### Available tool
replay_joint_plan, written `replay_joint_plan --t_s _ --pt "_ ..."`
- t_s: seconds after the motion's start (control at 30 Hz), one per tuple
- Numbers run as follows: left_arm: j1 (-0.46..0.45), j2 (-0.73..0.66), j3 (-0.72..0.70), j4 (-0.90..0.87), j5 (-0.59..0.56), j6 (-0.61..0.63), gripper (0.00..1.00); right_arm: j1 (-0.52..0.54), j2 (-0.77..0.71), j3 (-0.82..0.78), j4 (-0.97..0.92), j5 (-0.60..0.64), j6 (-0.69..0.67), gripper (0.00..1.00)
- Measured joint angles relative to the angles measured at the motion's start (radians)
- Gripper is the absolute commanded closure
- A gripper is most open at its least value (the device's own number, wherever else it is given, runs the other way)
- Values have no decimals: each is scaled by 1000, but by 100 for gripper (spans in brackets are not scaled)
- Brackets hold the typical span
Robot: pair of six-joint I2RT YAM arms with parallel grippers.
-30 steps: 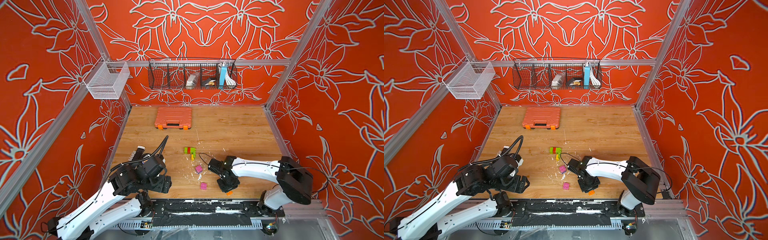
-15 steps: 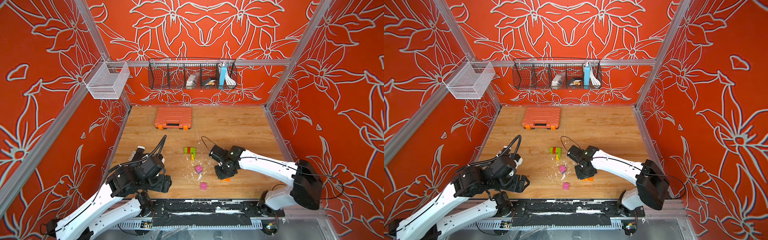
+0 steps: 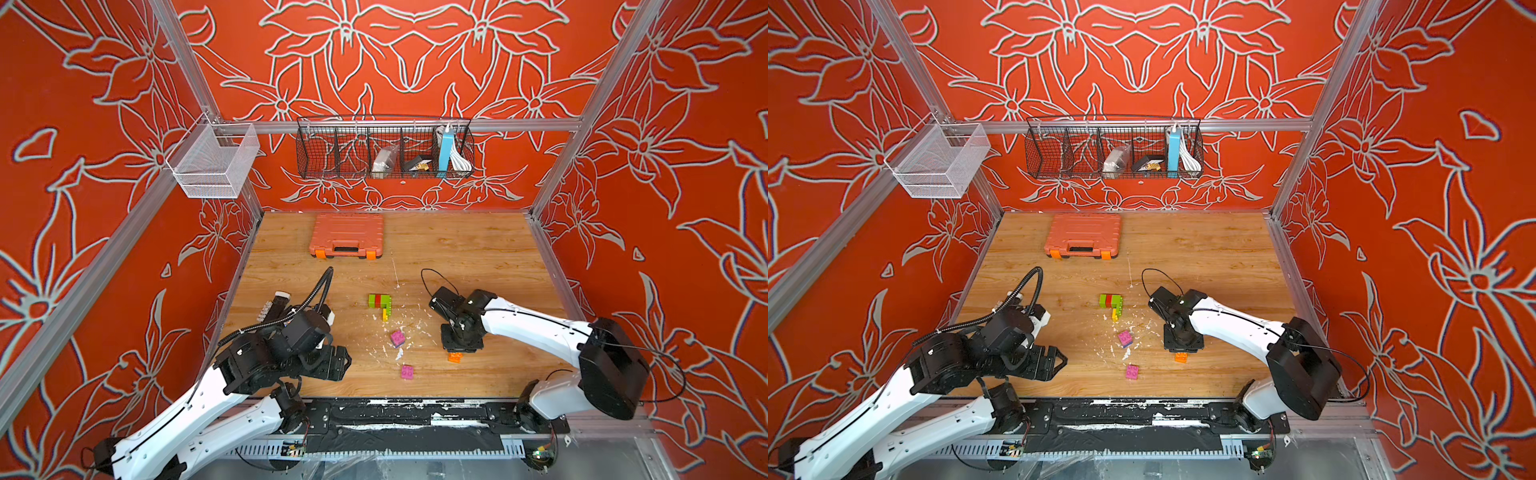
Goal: Assemble the letter r with lego
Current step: Assemble the lego brick with the lego brick.
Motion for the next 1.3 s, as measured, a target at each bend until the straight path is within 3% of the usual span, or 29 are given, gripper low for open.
replay_joint_plan --t_s 0.3,1.3 --pt "0 -12 -1 16 22 10 11 -5 9 -18 55 26 64 100" --pt "0 -28 -5 21 27 18 11 -31 85 0 59 47 66 100"
